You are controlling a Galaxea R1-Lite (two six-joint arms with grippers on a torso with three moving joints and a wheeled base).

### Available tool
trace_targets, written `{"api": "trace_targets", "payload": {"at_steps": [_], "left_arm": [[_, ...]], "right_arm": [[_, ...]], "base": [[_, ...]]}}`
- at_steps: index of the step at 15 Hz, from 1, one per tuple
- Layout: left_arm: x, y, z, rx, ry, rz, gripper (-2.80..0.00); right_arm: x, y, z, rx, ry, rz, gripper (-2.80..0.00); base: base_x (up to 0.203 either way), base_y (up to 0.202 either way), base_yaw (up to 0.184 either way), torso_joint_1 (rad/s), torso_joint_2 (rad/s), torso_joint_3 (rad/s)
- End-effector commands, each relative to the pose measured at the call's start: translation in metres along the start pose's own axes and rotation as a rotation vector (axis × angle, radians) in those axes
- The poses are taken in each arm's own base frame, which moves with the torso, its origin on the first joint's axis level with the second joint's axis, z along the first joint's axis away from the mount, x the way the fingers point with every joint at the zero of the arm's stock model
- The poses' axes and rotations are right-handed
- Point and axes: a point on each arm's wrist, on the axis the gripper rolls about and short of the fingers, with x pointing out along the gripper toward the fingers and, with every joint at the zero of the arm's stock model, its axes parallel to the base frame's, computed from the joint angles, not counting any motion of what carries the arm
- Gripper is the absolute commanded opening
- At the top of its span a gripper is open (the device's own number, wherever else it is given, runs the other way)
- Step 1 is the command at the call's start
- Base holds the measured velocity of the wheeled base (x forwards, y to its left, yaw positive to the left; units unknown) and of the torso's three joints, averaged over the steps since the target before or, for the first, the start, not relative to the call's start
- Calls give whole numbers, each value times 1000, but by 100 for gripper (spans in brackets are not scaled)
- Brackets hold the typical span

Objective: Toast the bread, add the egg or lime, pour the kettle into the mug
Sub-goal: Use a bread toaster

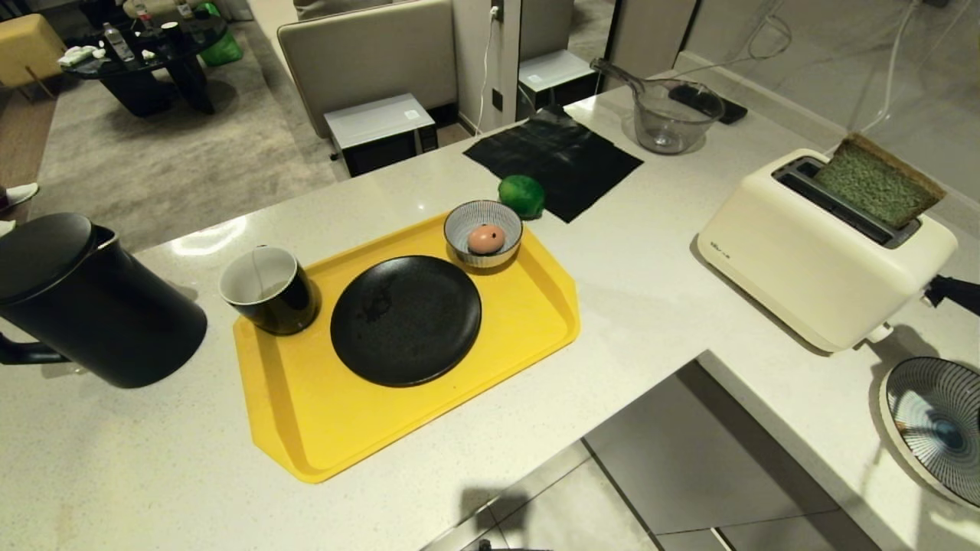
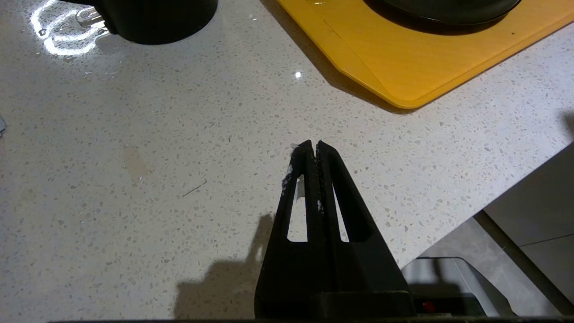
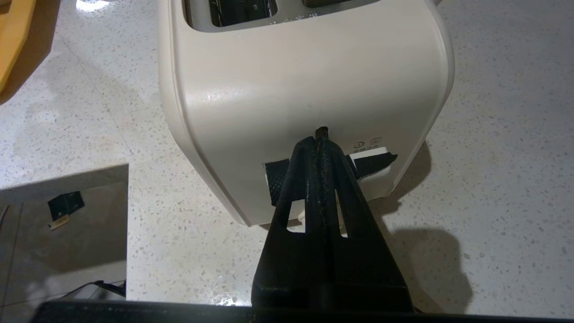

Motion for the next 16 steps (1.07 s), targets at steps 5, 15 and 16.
{"api": "trace_targets", "payload": {"at_steps": [5,15,16], "left_arm": [[0,0,0,0,-1,1,-280],[0,0,0,0,-1,0,-280],[0,0,0,0,1,-1,-280]], "right_arm": [[10,-10,-27,-56,55,9,-280],[25,-7,-33,-51,71,32,-280],[25,-8,-34,-52,72,32,-280]], "base": [[0,0,0,0,0,0],[0,0,0,0,0,0],[0,0,0,0,0,0]]}}
